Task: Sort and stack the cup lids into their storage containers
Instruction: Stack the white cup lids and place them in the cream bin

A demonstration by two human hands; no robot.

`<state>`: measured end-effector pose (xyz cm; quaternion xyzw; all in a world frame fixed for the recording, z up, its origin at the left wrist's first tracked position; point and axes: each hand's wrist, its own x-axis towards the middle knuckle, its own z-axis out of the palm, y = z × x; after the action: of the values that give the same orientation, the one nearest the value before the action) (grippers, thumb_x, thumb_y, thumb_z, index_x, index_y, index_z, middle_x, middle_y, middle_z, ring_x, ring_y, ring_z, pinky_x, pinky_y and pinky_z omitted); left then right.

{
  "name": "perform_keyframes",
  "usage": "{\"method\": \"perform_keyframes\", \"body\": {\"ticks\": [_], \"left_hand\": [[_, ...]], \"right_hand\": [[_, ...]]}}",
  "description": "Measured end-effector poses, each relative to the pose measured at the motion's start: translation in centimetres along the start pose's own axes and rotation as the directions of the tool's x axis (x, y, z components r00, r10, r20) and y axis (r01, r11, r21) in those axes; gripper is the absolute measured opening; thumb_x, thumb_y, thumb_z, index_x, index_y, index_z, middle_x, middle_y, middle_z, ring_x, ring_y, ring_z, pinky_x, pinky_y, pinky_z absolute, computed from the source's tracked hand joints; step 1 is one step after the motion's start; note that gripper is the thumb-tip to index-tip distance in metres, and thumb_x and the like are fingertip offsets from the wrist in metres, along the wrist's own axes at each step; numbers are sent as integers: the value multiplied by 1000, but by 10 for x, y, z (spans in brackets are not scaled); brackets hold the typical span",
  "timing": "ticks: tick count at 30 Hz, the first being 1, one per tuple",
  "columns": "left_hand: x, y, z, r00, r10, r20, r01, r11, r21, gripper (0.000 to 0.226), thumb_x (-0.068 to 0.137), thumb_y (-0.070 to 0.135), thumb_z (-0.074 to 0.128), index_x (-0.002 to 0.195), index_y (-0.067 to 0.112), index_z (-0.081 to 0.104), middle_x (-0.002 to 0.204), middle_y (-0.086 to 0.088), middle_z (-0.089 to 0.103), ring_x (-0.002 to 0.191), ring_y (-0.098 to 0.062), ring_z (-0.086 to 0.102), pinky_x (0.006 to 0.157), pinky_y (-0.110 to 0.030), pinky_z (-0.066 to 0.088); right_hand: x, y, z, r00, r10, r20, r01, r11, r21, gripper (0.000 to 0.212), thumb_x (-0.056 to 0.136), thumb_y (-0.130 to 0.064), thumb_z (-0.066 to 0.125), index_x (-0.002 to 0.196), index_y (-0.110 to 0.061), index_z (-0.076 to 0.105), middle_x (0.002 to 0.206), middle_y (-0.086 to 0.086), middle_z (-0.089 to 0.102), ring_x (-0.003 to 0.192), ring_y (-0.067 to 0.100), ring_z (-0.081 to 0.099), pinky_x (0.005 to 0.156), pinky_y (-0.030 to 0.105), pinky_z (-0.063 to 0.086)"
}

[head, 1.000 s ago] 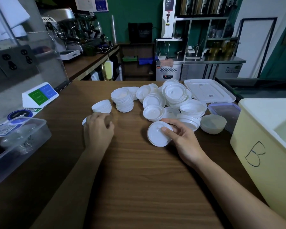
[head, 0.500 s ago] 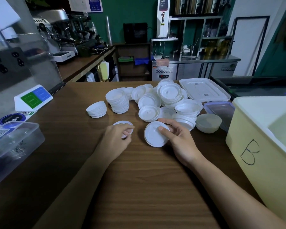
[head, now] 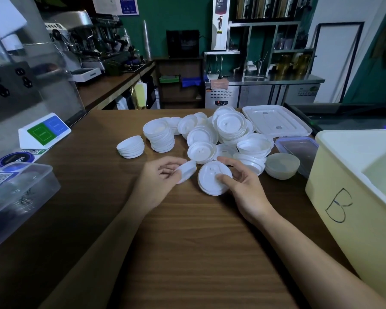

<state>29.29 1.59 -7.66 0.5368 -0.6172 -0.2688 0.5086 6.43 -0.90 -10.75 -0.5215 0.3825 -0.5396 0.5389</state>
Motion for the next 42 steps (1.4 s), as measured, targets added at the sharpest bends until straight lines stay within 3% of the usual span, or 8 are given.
{"method": "perform_keyframes", "body": {"ticks": [4, 10, 16, 23, 26, 34, 38, 42], "left_hand": [[1, 7, -2, 998, -51, 22, 54, 980, -193, 33, 96, -5, 62, 109, 21, 79, 107, 5, 79, 105, -17, 73, 91, -34, 60], [3, 13, 0, 965, -239, 110, 261, 825, -501, 27, 101, -3, 52, 112, 6, 75, 113, -9, 78, 109, -22, 71, 82, -34, 61], [0, 8, 15, 958, -226, 176, 287, 771, -569, 39, 104, -3, 50, 127, 21, 70, 116, -16, 69, 113, -24, 70, 90, -47, 62], [-4, 0, 23, 980, -141, 142, 165, 970, -180, 37, 103, 4, 51, 119, 26, 75, 91, 1, 77, 90, -22, 72, 75, -32, 59], [-5, 1, 21, 987, -132, 88, 145, 976, -161, 9, 98, 15, 71, 104, 17, 78, 92, -2, 79, 78, -12, 71, 64, -25, 54], [-10, 6, 27, 958, -260, 121, 285, 912, -295, 27, 92, 18, 79, 116, 11, 69, 83, -10, 77, 81, -29, 79, 76, -41, 66], [-14, 4, 35, 980, -184, 72, 192, 970, -147, 24, 89, 24, 82, 105, 12, 69, 73, -9, 72, 70, -27, 79, 72, -45, 66], [-16, 1, 36, 996, -80, -39, 83, 993, 88, 24, 81, 37, 88, 90, 23, 70, 79, 7, 74, 75, -9, 75, 70, -28, 61]], "right_hand": [[0, -1, 1, 1000, -10, -10, 10, 1000, -14, 38, 97, 5, 66, 127, -18, 71, 123, 3, 77, 121, 19, 70, 112, 36, 51], [-1, -3, 1, 999, -32, 4, 32, 998, -54, 37, 100, 1, 65, 127, -23, 71, 130, -2, 74, 126, 10, 66, 117, 35, 47], [-1, -3, 3, 998, 9, 69, -8, 1000, -7, 42, 89, -25, 72, 130, -19, 71, 132, -3, 74, 131, 14, 64, 119, 42, 44], [-1, -5, 1, 1000, 12, 1, -12, 1000, 26, 32, 93, -16, 80, 124, -19, 73, 123, 0, 78, 122, 16, 70, 117, 44, 47], [-2, -5, 1, 1000, -5, 30, 5, 1000, -20, 35, 92, -18, 80, 126, -19, 72, 124, 2, 77, 123, 18, 70, 113, 42, 49], [-5, -7, 5, 999, -11, 42, 11, 1000, -3, 47, 82, -28, 88, 124, -18, 70, 120, 2, 78, 120, 18, 70, 106, 36, 54], [-5, -5, 5, 999, -28, 41, 29, 999, -26, 35, 92, -16, 82, 125, -16, 70, 117, 3, 78, 115, 16, 71, 103, 35, 53], [-4, -4, 4, 998, -34, 48, 34, 999, -14, 34, 96, -10, 76, 128, -15, 68, 120, 8, 77, 118, 21, 71, 107, 38, 53]]}}
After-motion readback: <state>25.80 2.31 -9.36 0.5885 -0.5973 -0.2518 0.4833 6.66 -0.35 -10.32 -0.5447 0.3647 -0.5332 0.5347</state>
